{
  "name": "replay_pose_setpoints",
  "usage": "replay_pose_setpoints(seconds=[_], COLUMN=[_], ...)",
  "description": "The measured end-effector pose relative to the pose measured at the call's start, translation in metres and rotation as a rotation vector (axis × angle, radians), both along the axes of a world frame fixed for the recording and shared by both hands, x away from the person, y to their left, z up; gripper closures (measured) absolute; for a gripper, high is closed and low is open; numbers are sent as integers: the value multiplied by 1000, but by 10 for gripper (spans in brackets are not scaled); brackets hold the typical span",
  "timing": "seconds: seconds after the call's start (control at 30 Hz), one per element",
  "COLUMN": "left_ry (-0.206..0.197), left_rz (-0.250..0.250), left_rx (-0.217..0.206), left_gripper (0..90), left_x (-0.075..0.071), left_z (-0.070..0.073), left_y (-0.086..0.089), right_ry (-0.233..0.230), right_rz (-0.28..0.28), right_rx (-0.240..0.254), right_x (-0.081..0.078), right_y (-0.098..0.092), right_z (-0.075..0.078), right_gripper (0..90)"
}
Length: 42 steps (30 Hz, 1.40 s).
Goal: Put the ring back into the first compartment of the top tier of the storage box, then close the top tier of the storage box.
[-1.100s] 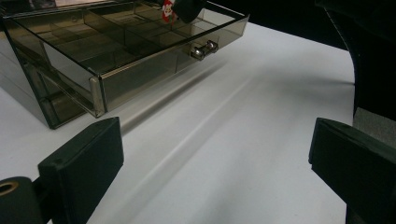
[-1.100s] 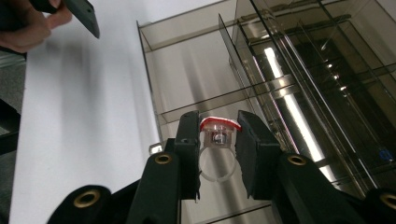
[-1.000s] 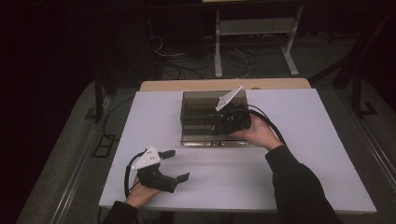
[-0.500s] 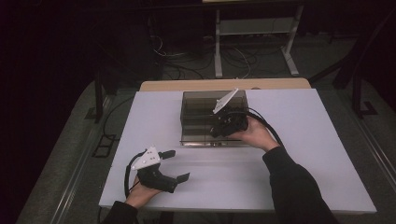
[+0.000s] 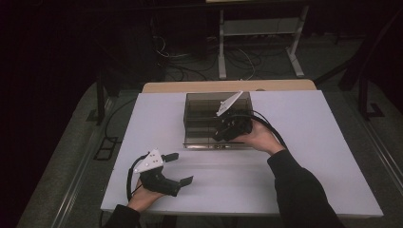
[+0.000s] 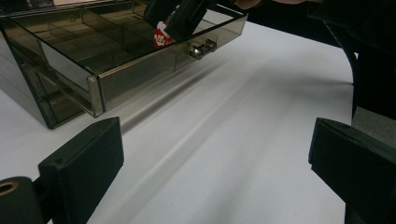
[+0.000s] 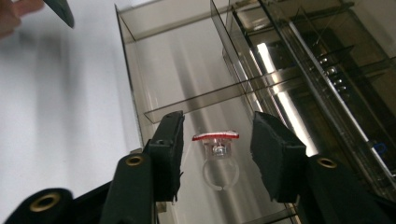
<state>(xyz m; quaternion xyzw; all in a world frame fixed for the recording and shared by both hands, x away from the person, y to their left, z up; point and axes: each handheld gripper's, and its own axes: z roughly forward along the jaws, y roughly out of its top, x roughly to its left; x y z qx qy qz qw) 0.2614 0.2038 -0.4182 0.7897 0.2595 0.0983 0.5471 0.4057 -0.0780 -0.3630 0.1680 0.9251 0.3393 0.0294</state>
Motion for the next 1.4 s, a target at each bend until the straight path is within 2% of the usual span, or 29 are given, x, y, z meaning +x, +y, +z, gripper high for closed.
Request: replay_pose_setpoints(seconds=[0.3,0.77,1.4], left_ry=[1,2,2], left_rz=[-2,0,3], left_rx=[2,3,3], left_gripper=[25,25,25], left_x=[0,1,1], left_z=[0,-1,-1], left_y=[-1,-1,-1], right_ry=[-9,-2,11], right_rz=[-16,-23,3], right_rx=[40,91,130], right_x=[-8,-32,-51], right_y=[-8,-21,-29], right_z=[15,26,24], right_gripper=[472,453,503])
